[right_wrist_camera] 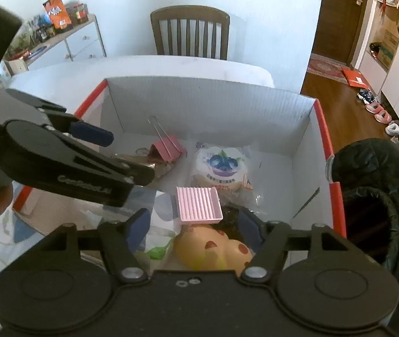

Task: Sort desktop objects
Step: 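Open both grippers to drop the clip and sponge into the box, then withdraw both grippers from the box toward the foil packet on the table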

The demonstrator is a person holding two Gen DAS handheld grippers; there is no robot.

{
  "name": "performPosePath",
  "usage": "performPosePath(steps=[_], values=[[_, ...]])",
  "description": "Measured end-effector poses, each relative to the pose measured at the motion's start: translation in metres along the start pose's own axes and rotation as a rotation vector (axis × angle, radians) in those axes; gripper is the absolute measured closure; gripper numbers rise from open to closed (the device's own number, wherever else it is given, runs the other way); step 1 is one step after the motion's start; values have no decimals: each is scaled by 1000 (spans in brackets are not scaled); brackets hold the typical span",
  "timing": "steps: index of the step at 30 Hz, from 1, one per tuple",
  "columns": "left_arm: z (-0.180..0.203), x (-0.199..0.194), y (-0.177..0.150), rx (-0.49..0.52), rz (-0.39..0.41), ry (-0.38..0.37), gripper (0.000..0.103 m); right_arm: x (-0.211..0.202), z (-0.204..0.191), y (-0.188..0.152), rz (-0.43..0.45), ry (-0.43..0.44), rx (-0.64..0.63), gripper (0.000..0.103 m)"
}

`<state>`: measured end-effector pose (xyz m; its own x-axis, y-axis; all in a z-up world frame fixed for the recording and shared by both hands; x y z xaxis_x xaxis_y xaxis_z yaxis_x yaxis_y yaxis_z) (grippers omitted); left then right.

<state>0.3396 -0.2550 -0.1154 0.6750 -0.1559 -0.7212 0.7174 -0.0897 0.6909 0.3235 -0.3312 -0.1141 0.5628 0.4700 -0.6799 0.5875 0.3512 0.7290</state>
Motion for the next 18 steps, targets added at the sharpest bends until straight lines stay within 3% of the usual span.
performPosePath(steps=[9, 18], values=[[-8, -29, -4, -68, 39, -9, 32, -19, -5, 5, 45, 46, 13, 22], [1, -67, -2, -68, 116, -37, 32, -38, -9, 9, 99, 54, 39, 13]])
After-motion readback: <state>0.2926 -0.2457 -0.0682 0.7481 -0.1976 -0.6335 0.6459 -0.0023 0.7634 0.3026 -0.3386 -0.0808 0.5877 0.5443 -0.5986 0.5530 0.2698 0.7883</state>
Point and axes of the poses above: each gripper's, at about its wrist camera, not at the fingertips, and x roughly the way its jaws point, z to its right, y to its top, the point moved 9 cm from there along x, roughly the way its jaws point, and after that the axes turned 11 degrees about z, right-handed, at the moved point
